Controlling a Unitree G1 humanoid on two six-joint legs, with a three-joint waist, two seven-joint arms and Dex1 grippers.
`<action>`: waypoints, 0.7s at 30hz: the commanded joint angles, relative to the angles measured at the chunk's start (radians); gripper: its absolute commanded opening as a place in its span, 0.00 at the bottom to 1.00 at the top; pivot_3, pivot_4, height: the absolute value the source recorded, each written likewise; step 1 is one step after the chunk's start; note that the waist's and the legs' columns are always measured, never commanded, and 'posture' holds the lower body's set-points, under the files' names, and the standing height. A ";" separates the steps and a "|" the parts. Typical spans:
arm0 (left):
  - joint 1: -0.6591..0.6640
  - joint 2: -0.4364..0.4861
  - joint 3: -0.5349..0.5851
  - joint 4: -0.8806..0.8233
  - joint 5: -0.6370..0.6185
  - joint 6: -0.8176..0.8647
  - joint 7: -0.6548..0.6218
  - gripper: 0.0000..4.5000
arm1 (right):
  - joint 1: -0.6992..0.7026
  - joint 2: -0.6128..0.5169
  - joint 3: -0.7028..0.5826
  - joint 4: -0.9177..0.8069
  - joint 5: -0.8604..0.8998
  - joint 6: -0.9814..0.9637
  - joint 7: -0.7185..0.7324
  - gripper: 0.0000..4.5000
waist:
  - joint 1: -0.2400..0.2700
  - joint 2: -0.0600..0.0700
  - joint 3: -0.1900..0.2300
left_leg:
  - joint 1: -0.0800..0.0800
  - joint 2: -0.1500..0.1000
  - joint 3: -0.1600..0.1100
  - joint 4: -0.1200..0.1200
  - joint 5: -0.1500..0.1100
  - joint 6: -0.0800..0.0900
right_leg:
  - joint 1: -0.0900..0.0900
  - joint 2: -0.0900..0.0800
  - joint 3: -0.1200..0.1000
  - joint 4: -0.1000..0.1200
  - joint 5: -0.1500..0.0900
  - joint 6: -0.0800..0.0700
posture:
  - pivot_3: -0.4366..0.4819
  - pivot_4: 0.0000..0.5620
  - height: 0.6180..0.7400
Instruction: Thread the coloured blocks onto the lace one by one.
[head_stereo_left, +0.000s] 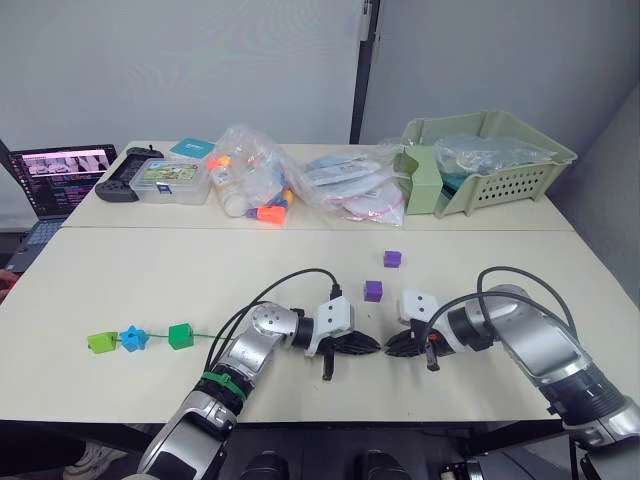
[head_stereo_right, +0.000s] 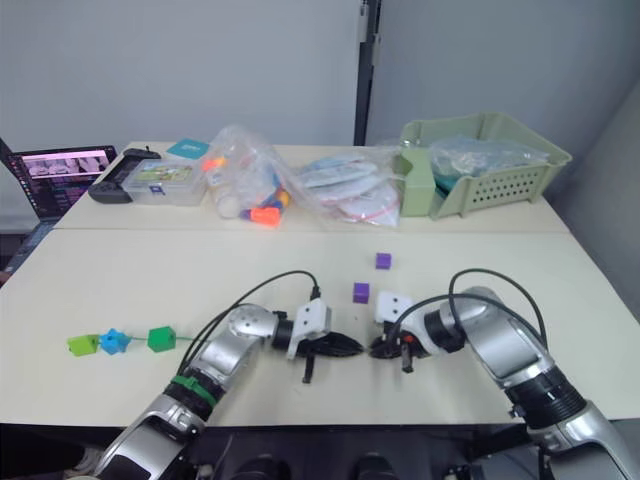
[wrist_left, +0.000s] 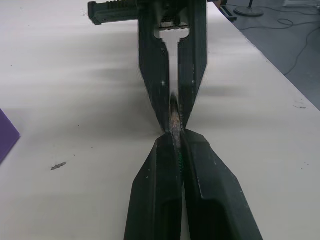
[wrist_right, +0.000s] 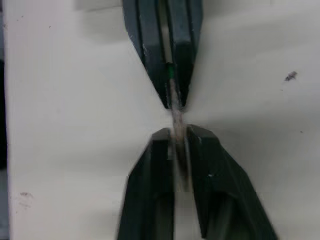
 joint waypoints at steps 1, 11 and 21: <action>0.024 0.013 0.017 -0.034 -0.008 -0.030 0.008 0.00 | 0.037 0.004 -0.134 -0.091 0.138 0.056 -0.010 0.45 | 0.000 0.000 0.000 | 0.000 0.000 0.000 0.000 0.000 0.000 | 0.000 0.000 0.000 0.000 0.000 0.000 | 0.48 0.27 1.00; 0.137 0.090 0.061 -0.214 -0.053 0.053 0.034 0.00 | 0.132 0.084 -0.466 -0.185 0.373 0.163 -0.228 1.00 | -0.002 0.000 0.000 | 0.001 0.000 -0.001 0.000 0.000 0.000 | 0.001 0.000 0.000 0.000 0.000 0.000 | 0.48 0.27 1.00; 0.186 0.137 0.095 -0.332 -0.078 0.133 0.090 0.00 | 0.231 0.284 -0.498 -0.086 0.243 -0.100 -0.538 1.00 | -0.002 0.000 0.000 | 0.000 0.000 0.000 0.000 0.000 0.000 | 0.000 0.000 0.000 0.000 0.000 0.000 | 0.48 0.27 1.00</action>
